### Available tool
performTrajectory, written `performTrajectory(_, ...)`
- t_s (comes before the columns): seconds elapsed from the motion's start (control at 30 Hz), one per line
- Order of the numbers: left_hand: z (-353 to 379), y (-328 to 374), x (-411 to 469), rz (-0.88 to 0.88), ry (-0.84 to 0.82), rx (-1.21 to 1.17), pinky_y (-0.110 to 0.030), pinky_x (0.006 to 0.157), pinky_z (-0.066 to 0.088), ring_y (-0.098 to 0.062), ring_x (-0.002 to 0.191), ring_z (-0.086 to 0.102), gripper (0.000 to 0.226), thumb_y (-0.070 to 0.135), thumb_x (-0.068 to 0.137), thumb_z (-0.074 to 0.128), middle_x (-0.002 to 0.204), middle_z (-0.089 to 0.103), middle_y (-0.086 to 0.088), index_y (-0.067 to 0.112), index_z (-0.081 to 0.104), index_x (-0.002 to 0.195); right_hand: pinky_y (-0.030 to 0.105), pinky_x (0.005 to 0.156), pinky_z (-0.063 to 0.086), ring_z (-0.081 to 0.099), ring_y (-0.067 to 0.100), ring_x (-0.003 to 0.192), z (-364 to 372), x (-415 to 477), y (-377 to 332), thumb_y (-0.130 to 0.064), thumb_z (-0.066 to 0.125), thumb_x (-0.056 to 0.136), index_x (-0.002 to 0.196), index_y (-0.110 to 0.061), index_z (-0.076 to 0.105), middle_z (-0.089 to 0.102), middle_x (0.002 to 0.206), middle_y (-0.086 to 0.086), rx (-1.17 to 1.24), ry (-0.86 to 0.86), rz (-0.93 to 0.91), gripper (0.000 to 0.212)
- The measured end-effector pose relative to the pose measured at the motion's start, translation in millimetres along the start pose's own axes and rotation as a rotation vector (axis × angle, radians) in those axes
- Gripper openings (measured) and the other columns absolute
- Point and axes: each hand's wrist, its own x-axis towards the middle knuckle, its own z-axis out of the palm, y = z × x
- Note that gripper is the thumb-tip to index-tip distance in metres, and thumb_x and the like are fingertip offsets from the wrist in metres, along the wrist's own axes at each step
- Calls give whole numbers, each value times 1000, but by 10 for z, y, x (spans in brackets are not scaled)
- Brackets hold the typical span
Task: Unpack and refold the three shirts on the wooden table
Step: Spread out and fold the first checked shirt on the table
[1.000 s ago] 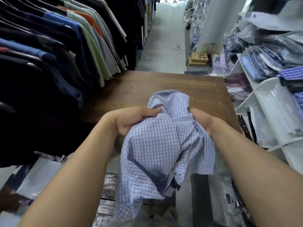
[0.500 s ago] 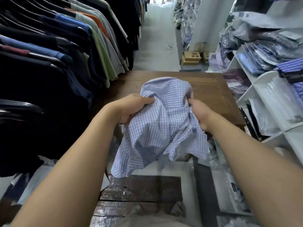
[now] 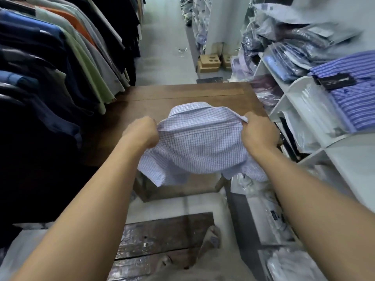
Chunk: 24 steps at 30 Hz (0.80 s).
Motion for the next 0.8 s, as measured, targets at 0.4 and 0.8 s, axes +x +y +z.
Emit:
performTrajectory(0.4, -334, 409, 869, -277, 261, 71, -47, 99, 36, -37, 109, 61, 32, -3, 82, 55, 110, 67, -13, 16, 63, 106, 41, 93, 34, 44, 31, 122, 286, 1473, -322, -24, 60, 95, 103, -22, 70, 72, 109, 7, -169, -78, -103, 13)
performTrajectory(0.8, 13, 420, 1575, -536, 11, -25, -42, 94, 52, -37, 117, 60, 36, 9, 91, 57, 129, 60, -18, 8, 63, 127, 53, 85, 58, 61, 45, 105, 833, 2132, -480, -14, 47, 92, 116, -14, 60, 57, 129, 22, 268, -410, 180, 26)
